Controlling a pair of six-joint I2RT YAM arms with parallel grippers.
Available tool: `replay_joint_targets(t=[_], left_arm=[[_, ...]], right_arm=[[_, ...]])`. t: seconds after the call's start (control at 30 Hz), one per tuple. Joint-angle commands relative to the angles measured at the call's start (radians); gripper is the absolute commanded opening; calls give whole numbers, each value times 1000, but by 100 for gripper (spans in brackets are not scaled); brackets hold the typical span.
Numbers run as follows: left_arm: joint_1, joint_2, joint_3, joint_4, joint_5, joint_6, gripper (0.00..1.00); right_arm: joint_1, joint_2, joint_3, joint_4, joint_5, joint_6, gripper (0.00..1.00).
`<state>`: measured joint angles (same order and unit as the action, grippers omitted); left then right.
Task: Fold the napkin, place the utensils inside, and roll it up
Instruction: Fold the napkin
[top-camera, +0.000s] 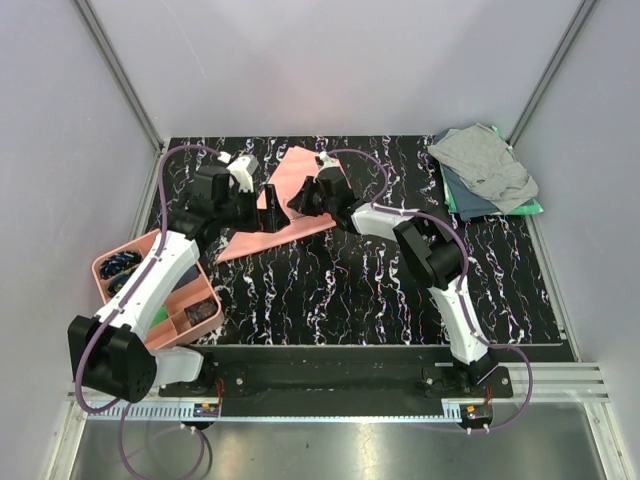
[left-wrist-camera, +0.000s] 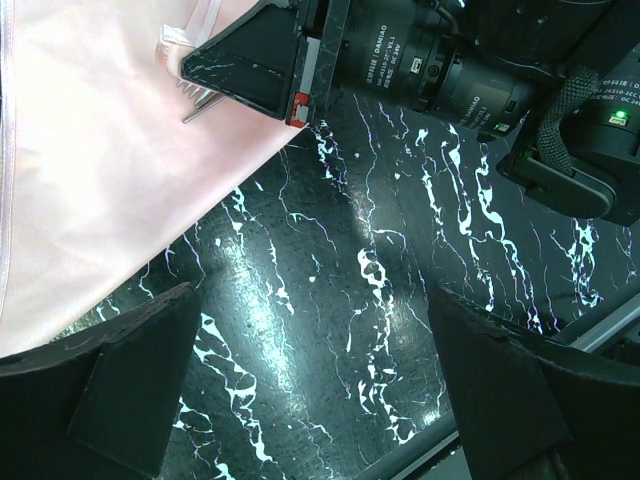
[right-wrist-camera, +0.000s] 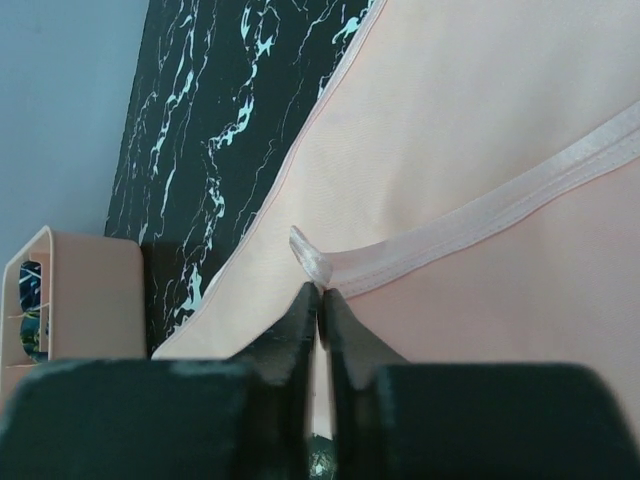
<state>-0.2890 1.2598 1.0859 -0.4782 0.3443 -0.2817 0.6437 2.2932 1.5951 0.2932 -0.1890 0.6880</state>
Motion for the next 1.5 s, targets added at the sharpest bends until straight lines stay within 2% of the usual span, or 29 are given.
replay_joint_targets(t=[0.0,0.03,0.17,0.27,0.4,0.57,0.7,0.73,0.8,0.83,1.0,1.13,1.47], left_arm=[[-2,-22,-3,41,18,-4,99],[-2,-23,-4,41,12,-4,99],[-2,-20,-12,41,-34,-11,99],[-1,-25,-35,43,-140,-42,99],[20,-59,-104,85,-215,-175,99],[28,-135,-280,180,-330,-344,99],[16,-203,-383,220,-470,-404,99],[14,-204,-392,225,-476,-404,99],[13,-191,-391,224,-461,-384,99],[11,-183,-383,217,-452,-376,99],[-7,-166,-339,191,-419,-388,99],[-12,-181,-345,193,-409,-421,99],[-12,-174,-347,170,-395,-389,99]], right_arm=[[16,-17,17,12,-29,-24,26],[19,-26,-4,14,-33,-45,37],[19,-90,-82,66,-72,-77,46],[19,-185,-165,101,-95,-96,48],[-1,-280,-253,112,-98,-111,49],[-84,-371,-360,136,-161,-85,50],[-202,-446,-451,97,-180,-36,51],[-279,-457,-481,81,-213,-25,51],[-353,-475,-512,74,-307,-24,52],[-424,-475,-530,69,-338,-34,52],[-538,-388,-483,-26,-464,-143,51],[-553,-241,-406,-60,-533,-145,50],[-541,-97,-325,3,-613,-68,47]])
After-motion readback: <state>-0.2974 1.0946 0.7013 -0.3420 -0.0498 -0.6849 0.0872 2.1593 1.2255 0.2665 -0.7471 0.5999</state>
